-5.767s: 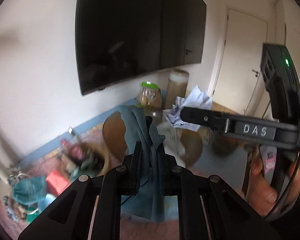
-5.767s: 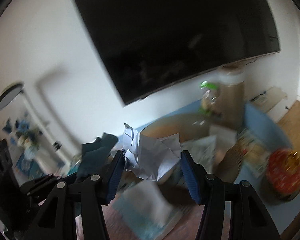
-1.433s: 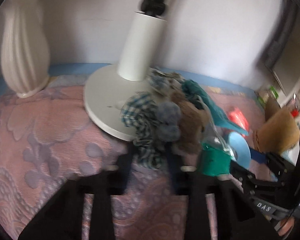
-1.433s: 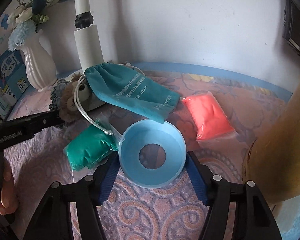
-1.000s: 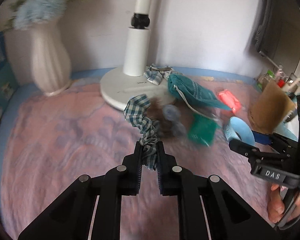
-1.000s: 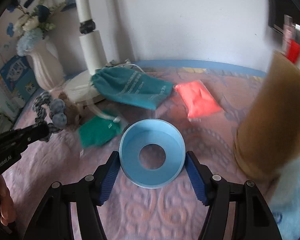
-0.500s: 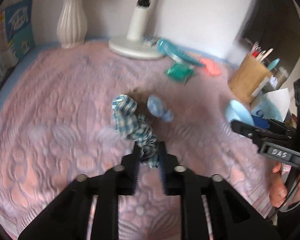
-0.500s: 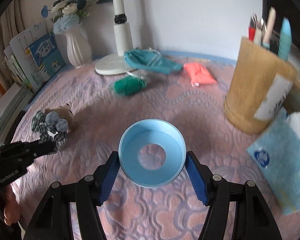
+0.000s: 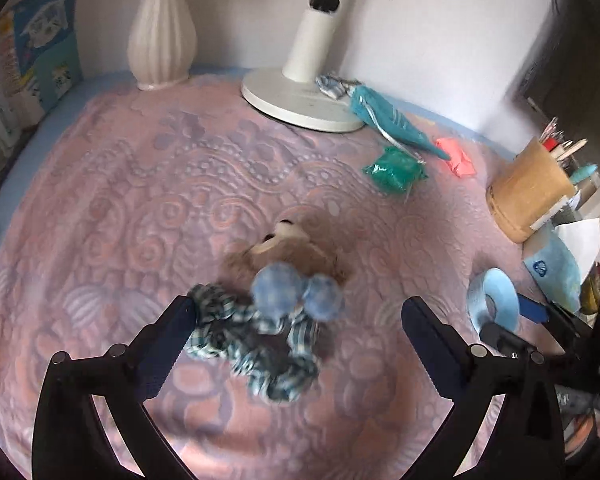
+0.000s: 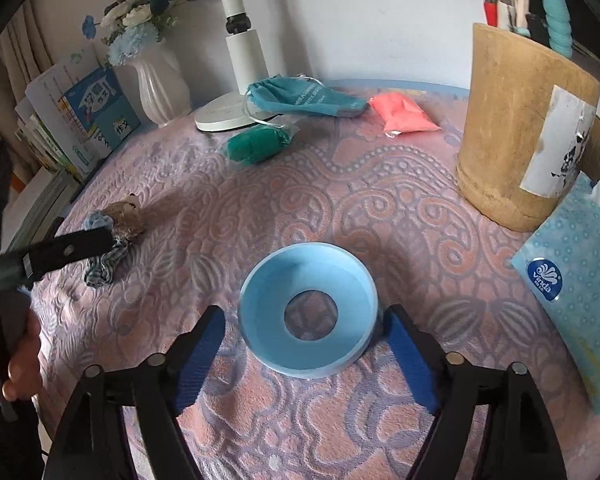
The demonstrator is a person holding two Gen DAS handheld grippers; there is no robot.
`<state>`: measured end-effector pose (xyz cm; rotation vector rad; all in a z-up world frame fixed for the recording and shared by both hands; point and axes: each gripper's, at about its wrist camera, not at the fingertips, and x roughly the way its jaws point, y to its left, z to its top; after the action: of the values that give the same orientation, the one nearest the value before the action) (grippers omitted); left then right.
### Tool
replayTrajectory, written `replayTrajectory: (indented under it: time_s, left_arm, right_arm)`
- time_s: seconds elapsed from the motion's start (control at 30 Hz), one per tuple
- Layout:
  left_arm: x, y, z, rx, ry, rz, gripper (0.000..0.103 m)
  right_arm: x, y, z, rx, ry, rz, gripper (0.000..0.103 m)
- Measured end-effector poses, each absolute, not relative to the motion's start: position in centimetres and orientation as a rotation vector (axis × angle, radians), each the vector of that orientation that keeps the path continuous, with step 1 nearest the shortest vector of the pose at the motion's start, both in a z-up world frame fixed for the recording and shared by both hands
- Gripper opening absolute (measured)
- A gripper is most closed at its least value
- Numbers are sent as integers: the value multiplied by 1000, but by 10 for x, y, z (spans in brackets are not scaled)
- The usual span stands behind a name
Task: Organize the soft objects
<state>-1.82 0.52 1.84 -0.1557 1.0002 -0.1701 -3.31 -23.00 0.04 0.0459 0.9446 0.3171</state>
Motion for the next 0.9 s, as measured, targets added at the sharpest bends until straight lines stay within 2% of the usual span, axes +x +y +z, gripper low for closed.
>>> replayTrajectory:
  time_s: [0.07,0.13,0.2,0.23,0.3,0.67,0.9]
  left_arm:
    - [-13,-5,14,-94,997,-127,98]
    - [-11,-12,11,-50,989,-109,68]
    - [-12,-16,10,11,963,-67,53]
    - [-14,-17,11,36,949,-71,51]
    - [-19,-17,13,45,926,-91,51]
    - [-28,-40,40,-2,859,-204,51]
    - [-24,-73,65,-76,808,-312,51]
  right_arm:
    - [-34,-226,0,22,944,305,82]
    - [-34,-224,-1,9,943,298,82]
    - [-33,-223,-1,-2,940,284,82]
    - [-33,-223,-1,-10,937,269,79]
    - [-34,-222,-1,-28,924,252,67]
    - [-47,-213,9,-108,863,222,65]
    - [-44,-256,20,143,917,275,65]
